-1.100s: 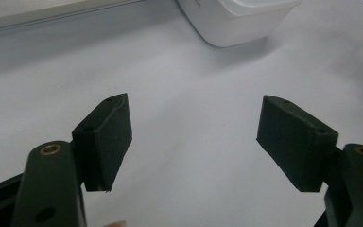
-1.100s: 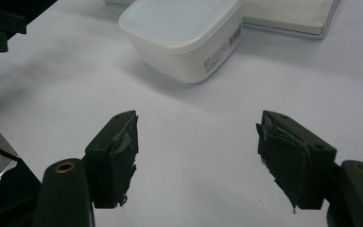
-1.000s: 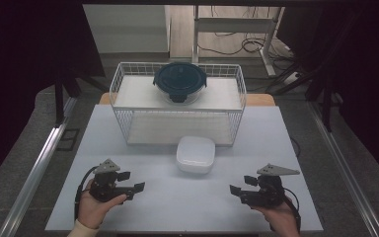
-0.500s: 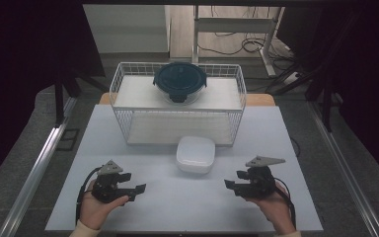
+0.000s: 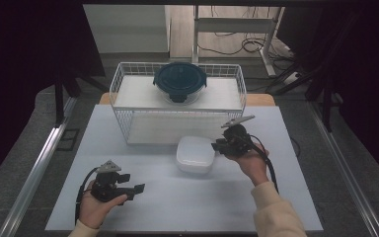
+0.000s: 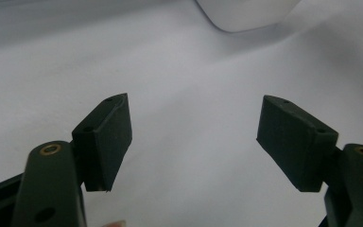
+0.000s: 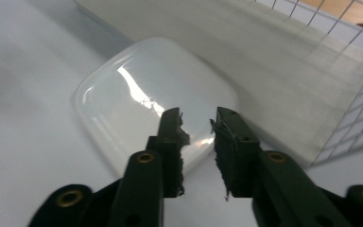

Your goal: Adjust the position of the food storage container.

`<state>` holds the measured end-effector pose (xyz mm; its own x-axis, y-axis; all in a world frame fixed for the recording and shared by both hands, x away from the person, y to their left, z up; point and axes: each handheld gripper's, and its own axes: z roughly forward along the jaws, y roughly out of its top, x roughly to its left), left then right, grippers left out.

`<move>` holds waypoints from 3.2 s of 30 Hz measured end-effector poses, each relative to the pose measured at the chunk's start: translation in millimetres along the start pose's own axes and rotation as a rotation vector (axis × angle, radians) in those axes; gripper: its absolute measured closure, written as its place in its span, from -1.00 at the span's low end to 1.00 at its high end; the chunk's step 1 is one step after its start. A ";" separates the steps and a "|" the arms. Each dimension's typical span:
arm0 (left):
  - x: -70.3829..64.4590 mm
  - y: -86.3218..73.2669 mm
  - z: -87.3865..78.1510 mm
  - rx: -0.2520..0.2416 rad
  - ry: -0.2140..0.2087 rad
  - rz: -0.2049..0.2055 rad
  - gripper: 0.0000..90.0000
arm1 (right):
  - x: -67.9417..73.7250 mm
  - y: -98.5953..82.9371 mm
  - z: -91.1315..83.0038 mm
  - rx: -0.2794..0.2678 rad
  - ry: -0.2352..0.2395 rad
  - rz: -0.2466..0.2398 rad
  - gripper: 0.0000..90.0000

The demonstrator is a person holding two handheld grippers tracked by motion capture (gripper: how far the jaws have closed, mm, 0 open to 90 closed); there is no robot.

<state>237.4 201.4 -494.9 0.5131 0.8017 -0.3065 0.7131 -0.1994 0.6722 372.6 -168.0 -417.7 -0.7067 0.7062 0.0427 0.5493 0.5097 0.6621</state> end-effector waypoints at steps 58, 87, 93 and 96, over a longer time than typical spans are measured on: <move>10.1 -2.9 6.9 0.025 -0.048 -0.031 -0.42 | 21.1 55.5 101.8 0.141 -0.156 -0.514 0.99; 8.2 -2.8 8.6 0.030 -0.059 -0.030 -0.42 | 48.8 47.5 104.3 0.222 -0.073 -0.647 0.99; 7.2 -2.8 9.4 0.035 -0.061 -0.027 -0.42 | 60.3 40.7 98.7 0.215 -0.017 -0.678 0.99; 6.6 -2.9 10.3 0.038 -0.062 -0.025 -0.42 | 67.1 35.2 94.3 0.210 0.010 -0.682 0.99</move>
<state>243.7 201.4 -505.8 0.5225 0.7708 -0.3646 0.7431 -0.2020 0.6379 386.6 -56.3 -462.1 -0.9270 0.1918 -0.3223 0.0563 0.9208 0.3859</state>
